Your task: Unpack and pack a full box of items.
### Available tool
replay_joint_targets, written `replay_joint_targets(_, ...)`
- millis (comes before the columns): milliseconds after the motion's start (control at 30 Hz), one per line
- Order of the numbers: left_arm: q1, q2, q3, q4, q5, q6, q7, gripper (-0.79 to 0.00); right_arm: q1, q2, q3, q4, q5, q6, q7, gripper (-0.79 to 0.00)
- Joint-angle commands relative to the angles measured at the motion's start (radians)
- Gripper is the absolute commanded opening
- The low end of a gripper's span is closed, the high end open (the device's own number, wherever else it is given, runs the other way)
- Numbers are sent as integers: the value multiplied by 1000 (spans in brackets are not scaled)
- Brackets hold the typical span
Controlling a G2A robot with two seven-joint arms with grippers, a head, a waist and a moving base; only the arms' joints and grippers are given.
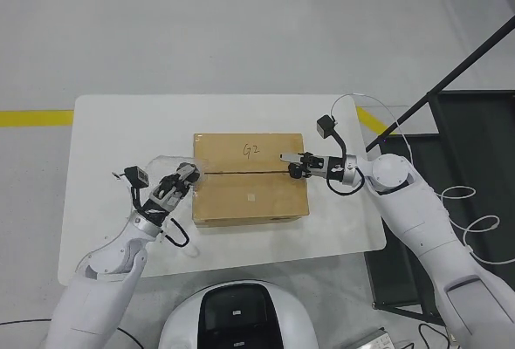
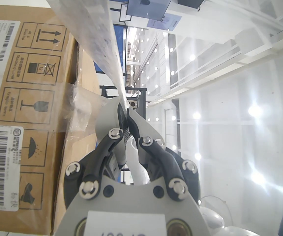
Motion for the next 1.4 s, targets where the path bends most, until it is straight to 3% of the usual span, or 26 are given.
replay_joint_targets(0, -12, -1, 8, -5, 47, 15, 0, -785, 0, 0, 0, 0, 0, 0, 0, 0)
replay_joint_targets(367, -51, 1, 36, -51, 288, 106, -8, -785, 0, 0, 0, 0, 0, 0, 0, 0)
replay_joint_targets(900, -133, -16, 134, -17, 497, 158, -23, -785, 0, 0, 0, 0, 0, 0, 0, 0)
replay_joint_targets(933, -134, -16, 135, -17, 503, 158, -24, -597, 0, 0, 0, 0, 0, 0, 0, 0)
replay_joint_targets(967, -136, -17, 136, -17, 510, 158, -22, -114, 0, 0, 0, 0, 0, 0, 0, 0)
replay_joint_targets(1000, -137, -17, 137, -18, 516, 155, -22, 0, 0, 0, 0, 0, 0, 0, 0, 0)
replay_joint_targets(1367, -149, -30, 163, -26, 510, 88, -5, 0, 0, 0, 0, 0, 0, 0, 0, 0)
